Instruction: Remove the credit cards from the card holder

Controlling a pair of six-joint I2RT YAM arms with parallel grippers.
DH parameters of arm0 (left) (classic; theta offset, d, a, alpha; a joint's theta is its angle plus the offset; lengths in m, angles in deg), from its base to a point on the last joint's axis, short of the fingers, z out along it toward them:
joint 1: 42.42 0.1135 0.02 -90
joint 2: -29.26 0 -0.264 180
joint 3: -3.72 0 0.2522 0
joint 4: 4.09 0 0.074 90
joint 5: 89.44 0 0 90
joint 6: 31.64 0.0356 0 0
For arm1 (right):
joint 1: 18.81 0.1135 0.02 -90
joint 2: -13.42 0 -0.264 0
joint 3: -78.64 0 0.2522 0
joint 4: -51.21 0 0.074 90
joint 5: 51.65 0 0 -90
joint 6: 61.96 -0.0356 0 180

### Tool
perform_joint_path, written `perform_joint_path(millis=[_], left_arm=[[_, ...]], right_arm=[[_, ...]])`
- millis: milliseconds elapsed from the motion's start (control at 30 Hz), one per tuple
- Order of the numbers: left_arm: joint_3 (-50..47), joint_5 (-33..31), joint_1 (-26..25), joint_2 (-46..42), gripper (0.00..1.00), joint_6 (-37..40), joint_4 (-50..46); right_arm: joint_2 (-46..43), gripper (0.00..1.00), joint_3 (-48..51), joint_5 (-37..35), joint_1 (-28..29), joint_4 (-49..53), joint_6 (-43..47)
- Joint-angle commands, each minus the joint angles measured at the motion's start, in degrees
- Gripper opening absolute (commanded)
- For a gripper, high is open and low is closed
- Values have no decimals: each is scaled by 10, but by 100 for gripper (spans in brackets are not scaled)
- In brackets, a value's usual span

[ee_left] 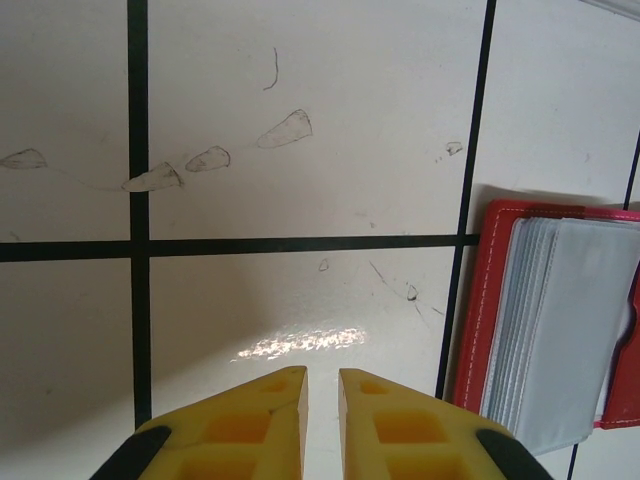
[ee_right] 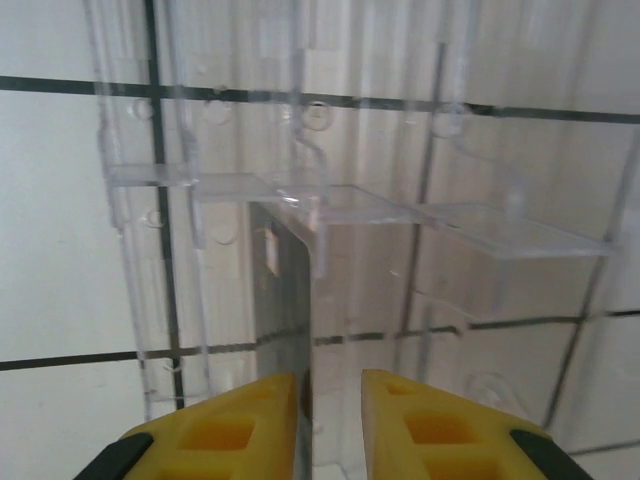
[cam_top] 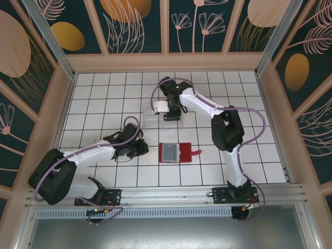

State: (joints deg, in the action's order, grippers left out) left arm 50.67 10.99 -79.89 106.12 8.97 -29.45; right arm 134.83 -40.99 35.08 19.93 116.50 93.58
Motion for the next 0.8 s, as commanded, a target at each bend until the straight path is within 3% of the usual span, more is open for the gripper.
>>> perform_joint_path(millis=[0, 300, 433, 633, 767], left_arm=[[-6, 5, 3, -14, 17, -9, 1], [-6, 6, 3, -21, 17, -11, -1], [-4, 9, 4, -23, 17, -11, 1], [2, 33, 3, -13, 17, -16, 25], [13, 56, 2, -1, 17, -18, 44]], right_arm=[[-40, 24, 11, -39, 5, -33, 13], [-71, 25, 25, -57, 11, -58, -6], [-96, 27, 26, -39, 13, -68, -58], [-149, 30, 57, 44, 12, -80, -223], [-203, 30, 146, 99, 12, -151, -404]])
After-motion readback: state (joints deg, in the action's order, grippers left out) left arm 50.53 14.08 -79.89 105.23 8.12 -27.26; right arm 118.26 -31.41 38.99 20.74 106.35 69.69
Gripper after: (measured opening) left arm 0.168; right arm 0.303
